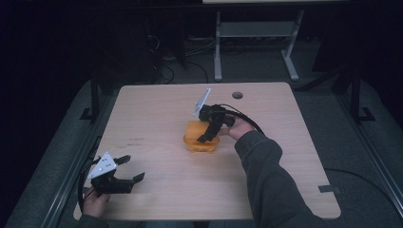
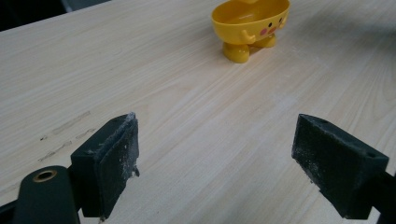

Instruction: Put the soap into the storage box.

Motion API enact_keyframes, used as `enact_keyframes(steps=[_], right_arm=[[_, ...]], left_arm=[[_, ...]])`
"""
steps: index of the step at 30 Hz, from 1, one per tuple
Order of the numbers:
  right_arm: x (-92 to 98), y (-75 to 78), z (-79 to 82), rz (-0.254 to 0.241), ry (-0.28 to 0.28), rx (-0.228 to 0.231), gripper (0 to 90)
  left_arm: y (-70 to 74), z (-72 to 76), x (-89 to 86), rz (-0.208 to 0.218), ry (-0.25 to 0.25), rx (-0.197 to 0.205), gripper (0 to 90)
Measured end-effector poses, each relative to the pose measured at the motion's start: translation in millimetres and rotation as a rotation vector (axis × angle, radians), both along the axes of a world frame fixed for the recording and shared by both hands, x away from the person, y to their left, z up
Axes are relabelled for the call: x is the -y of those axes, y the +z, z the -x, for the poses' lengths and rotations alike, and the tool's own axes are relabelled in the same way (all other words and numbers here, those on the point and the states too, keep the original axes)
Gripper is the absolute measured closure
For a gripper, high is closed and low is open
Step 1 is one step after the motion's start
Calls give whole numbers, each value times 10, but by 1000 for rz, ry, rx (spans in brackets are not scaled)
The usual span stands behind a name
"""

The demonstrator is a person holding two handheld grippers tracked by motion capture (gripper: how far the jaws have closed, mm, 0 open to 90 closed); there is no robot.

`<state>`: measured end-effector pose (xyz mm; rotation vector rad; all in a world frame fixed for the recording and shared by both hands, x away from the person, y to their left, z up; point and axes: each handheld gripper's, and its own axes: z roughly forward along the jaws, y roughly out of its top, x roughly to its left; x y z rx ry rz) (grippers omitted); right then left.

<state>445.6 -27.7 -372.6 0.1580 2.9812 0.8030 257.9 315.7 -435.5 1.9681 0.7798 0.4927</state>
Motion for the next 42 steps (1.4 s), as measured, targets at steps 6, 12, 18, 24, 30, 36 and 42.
enact_keyframes(steps=[6, 12, 18, 24, 30, 36, 42], right_arm=[[-27, -55, -14, 3, 6, -9, 203], [-65, -90, -14, 5, 14, -4, 203], [-89, -138, -21, 13, 20, -8, 203], [-102, -191, -27, 33, 29, -15, 202], [-96, -190, -27, 30, 28, -14, 202], [-92, -192, -27, 25, 21, -22, 199], [-89, -192, -28, 19, 18, -31, 199]], left_arm=[[0, -1, 2, 0, -2, 0, 143], [-1, 1, 8, 6, -2, 0, 143], [0, 0, 8, 15, 1, 0, 143], [2, 2, 9, 17, -1, 0, 143], [2, 2, 11, 16, -1, 0, 143], [2, 2, 12, 17, -1, 0, 143], [1, 1, 14, 16, -1, 0, 143]])
